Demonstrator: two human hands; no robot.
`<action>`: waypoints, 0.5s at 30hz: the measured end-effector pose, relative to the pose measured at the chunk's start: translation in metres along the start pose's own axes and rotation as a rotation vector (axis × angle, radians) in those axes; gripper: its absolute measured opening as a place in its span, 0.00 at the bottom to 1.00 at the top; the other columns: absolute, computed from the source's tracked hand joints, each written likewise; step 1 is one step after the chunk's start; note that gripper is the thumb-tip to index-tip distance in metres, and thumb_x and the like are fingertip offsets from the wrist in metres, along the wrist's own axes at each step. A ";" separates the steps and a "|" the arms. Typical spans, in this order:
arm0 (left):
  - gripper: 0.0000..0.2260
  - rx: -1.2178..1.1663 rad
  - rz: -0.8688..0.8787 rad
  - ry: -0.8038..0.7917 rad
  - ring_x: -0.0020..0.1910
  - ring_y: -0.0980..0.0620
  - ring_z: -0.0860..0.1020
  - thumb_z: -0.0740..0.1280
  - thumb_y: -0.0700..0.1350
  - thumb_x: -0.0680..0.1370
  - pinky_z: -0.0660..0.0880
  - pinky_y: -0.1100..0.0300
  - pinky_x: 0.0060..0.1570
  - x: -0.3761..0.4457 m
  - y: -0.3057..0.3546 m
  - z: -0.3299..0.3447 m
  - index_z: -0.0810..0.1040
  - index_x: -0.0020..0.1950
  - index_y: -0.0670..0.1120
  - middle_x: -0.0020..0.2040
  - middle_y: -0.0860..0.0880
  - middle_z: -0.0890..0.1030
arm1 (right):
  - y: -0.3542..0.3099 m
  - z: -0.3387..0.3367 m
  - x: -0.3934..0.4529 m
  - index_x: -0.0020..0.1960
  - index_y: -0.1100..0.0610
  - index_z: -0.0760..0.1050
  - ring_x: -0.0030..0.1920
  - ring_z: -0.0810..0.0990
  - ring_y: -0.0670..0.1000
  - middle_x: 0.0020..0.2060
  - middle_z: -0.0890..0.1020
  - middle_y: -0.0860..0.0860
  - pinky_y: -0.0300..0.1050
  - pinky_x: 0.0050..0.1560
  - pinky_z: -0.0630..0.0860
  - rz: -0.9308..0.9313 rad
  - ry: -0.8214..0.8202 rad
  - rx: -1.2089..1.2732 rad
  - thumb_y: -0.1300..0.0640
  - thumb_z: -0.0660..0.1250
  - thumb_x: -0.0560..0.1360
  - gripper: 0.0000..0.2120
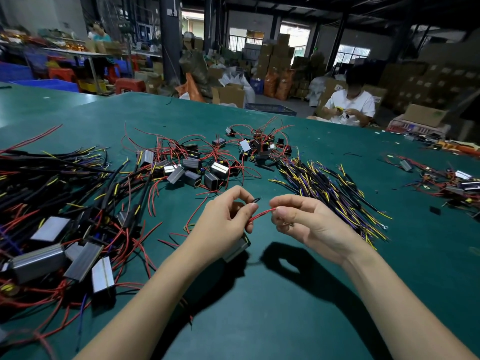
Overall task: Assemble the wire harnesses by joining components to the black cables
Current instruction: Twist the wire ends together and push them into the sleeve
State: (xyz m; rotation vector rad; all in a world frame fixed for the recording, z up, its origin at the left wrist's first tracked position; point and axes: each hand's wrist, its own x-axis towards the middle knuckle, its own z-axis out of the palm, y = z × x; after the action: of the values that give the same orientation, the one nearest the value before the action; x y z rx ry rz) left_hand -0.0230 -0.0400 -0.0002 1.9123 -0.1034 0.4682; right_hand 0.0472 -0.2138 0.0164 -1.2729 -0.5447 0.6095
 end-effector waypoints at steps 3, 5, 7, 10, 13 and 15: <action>0.05 -0.036 -0.026 -0.004 0.22 0.57 0.65 0.64 0.41 0.79 0.62 0.67 0.25 0.001 -0.002 0.002 0.72 0.44 0.47 0.25 0.54 0.76 | 0.002 0.004 0.001 0.47 0.54 0.84 0.36 0.77 0.46 0.36 0.80 0.50 0.34 0.38 0.73 -0.067 -0.030 -0.119 0.61 0.70 0.68 0.09; 0.05 -0.073 -0.051 0.007 0.24 0.53 0.64 0.64 0.42 0.79 0.61 0.64 0.26 0.001 -0.003 0.002 0.72 0.44 0.47 0.25 0.54 0.75 | 0.004 0.007 0.003 0.45 0.54 0.83 0.35 0.76 0.46 0.35 0.81 0.50 0.34 0.36 0.71 -0.137 0.026 -0.210 0.60 0.70 0.68 0.07; 0.05 -0.097 -0.076 0.017 0.27 0.51 0.64 0.64 0.42 0.79 0.60 0.61 0.28 0.002 -0.004 0.002 0.73 0.44 0.47 0.25 0.54 0.76 | 0.005 0.008 0.004 0.42 0.54 0.82 0.34 0.76 0.45 0.34 0.81 0.50 0.33 0.35 0.70 -0.192 0.094 -0.319 0.61 0.71 0.69 0.04; 0.05 -0.095 -0.100 0.038 0.25 0.51 0.62 0.64 0.43 0.79 0.59 0.63 0.25 0.002 -0.003 0.000 0.73 0.44 0.47 0.24 0.53 0.76 | 0.004 0.005 0.005 0.41 0.57 0.81 0.31 0.76 0.42 0.30 0.81 0.48 0.31 0.34 0.70 -0.242 0.136 -0.481 0.66 0.70 0.71 0.05; 0.05 -0.042 -0.097 0.062 0.22 0.54 0.63 0.65 0.42 0.79 0.61 0.66 0.23 0.002 -0.001 -0.003 0.73 0.43 0.47 0.24 0.53 0.77 | 0.000 0.003 0.002 0.38 0.57 0.81 0.30 0.75 0.42 0.28 0.80 0.47 0.32 0.35 0.71 -0.284 0.155 -0.626 0.66 0.73 0.70 0.06; 0.05 0.064 -0.064 0.083 0.21 0.57 0.67 0.66 0.42 0.79 0.65 0.66 0.26 0.001 0.000 -0.003 0.73 0.43 0.47 0.25 0.53 0.77 | 0.001 0.002 0.000 0.36 0.56 0.81 0.30 0.73 0.41 0.28 0.79 0.47 0.34 0.34 0.70 -0.376 0.188 -0.796 0.64 0.74 0.70 0.06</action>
State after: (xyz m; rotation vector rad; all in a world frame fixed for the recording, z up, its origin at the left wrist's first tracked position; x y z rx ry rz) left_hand -0.0229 -0.0368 0.0011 1.9495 0.0272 0.5120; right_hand 0.0457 -0.2115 0.0157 -1.8823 -0.8873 -0.0741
